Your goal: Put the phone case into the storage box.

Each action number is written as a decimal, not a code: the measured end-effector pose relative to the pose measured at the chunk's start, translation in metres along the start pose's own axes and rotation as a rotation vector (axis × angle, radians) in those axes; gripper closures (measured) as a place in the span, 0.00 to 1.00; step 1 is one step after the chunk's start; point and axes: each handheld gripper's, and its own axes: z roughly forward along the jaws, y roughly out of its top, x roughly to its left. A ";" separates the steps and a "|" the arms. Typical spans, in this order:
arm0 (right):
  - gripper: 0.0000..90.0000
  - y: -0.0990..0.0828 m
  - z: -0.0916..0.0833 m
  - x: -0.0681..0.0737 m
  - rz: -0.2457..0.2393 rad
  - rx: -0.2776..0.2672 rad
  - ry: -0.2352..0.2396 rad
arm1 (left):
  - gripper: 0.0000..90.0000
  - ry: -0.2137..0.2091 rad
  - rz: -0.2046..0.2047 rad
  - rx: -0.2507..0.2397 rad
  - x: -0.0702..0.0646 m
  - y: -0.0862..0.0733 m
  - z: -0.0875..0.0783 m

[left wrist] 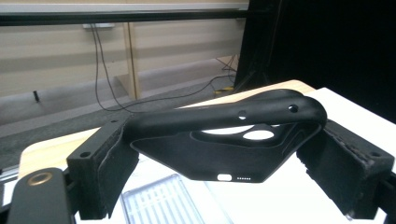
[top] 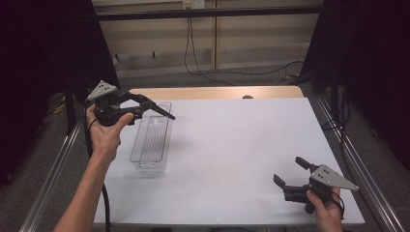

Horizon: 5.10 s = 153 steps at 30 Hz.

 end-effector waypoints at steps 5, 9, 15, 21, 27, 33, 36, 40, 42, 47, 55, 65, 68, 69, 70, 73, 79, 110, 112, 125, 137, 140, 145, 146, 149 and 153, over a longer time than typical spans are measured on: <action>0.00 0.000 0.000 0.000 -0.003 0.000 0.003 | 0.15 0.022 0.002 0.011 0.003 0.002 0.003; 0.00 0.000 -0.001 0.000 -0.001 -0.005 -0.001 | 0.15 0.037 -0.004 0.013 0.006 0.001 0.005; 0.00 0.000 0.000 0.000 -0.005 -0.002 0.002 | 0.15 0.070 -0.013 0.026 0.010 0.001 0.011; 0.00 0.000 0.000 0.000 -0.005 -0.002 0.002 | 0.15 0.087 -0.020 0.033 0.012 0.000 0.015; 0.00 0.000 0.000 0.000 -0.005 0.000 0.004 | 0.15 0.119 -0.017 0.046 0.014 0.001 0.022; 0.00 0.000 0.000 0.001 -0.005 0.005 0.008 | 0.15 0.146 -0.023 0.052 0.016 0.003 0.028; 0.00 0.000 -0.001 0.001 -0.003 0.003 0.012 | 0.15 0.160 -0.026 0.059 0.018 0.004 0.033; 0.00 0.000 -0.001 0.000 -0.005 0.001 0.012 | 0.15 0.181 -0.032 0.073 0.021 0.003 0.039; 0.00 0.000 -0.001 0.000 -0.003 0.001 0.012 | 0.15 0.193 -0.033 0.082 0.022 0.001 0.042; 0.00 0.000 -0.001 0.001 -0.005 0.001 0.014 | 0.15 0.229 -0.027 0.101 0.024 -0.003 0.048; 0.00 0.000 0.000 0.001 -0.011 0.008 0.017 | 0.14 0.244 -0.024 0.114 0.026 -0.006 0.051; 0.00 -0.001 0.000 0.000 -0.013 0.010 0.014 | 0.14 0.256 -0.020 0.129 0.022 -0.009 0.063; 0.00 -0.001 0.000 0.000 -0.010 0.008 0.012 | 0.14 0.260 -0.021 0.128 0.021 -0.010 0.066; 0.00 -0.001 -0.001 0.000 -0.011 0.009 0.012 | 0.14 0.260 -0.019 0.129 0.021 -0.010 0.066; 0.00 -0.001 -0.001 0.000 -0.013 0.010 0.013 | 0.14 0.257 -0.016 0.134 0.020 -0.011 0.067; 0.00 -0.001 0.000 0.001 -0.013 0.013 0.015 | 0.14 0.270 -0.008 0.137 0.019 -0.010 0.067; 0.00 -0.001 0.000 0.001 -0.013 0.011 0.015 | 0.14 0.293 -0.014 0.142 0.022 -0.012 0.069; 0.00 -0.001 0.000 0.001 -0.021 0.019 0.015 | 0.14 0.337 -0.017 0.185 0.019 -0.024 0.096; 0.00 -0.001 0.000 0.001 -0.023 0.020 0.019 | 0.14 0.344 -0.009 0.193 0.018 -0.026 0.098; 0.00 -0.002 0.000 0.001 -0.022 0.022 0.020 | 0.14 0.368 0.006 0.194 0.016 -0.031 0.107; 0.00 -0.002 0.001 0.001 -0.025 0.024 0.024 | 0.13 0.386 0.014 0.163 0.015 -0.031 0.113; 0.00 -0.003 0.001 0.001 -0.025 0.025 0.025 | 0.13 0.386 0.022 0.156 0.015 -0.031 0.115; 0.00 -0.003 0.001 0.001 -0.023 0.028 0.024 | 0.13 0.385 0.023 0.142 0.016 -0.031 0.118; 0.00 -0.003 0.001 0.001 -0.023 0.028 0.025 | 0.13 0.384 0.027 0.143 0.016 -0.031 0.119; 0.00 -0.003 0.001 0.001 -0.022 0.028 0.024 | 0.13 0.384 0.030 0.147 0.017 -0.029 0.121; 0.00 -0.003 0.001 0.001 -0.018 0.027 0.024 | 0.13 0.386 0.039 0.148 0.017 -0.027 0.125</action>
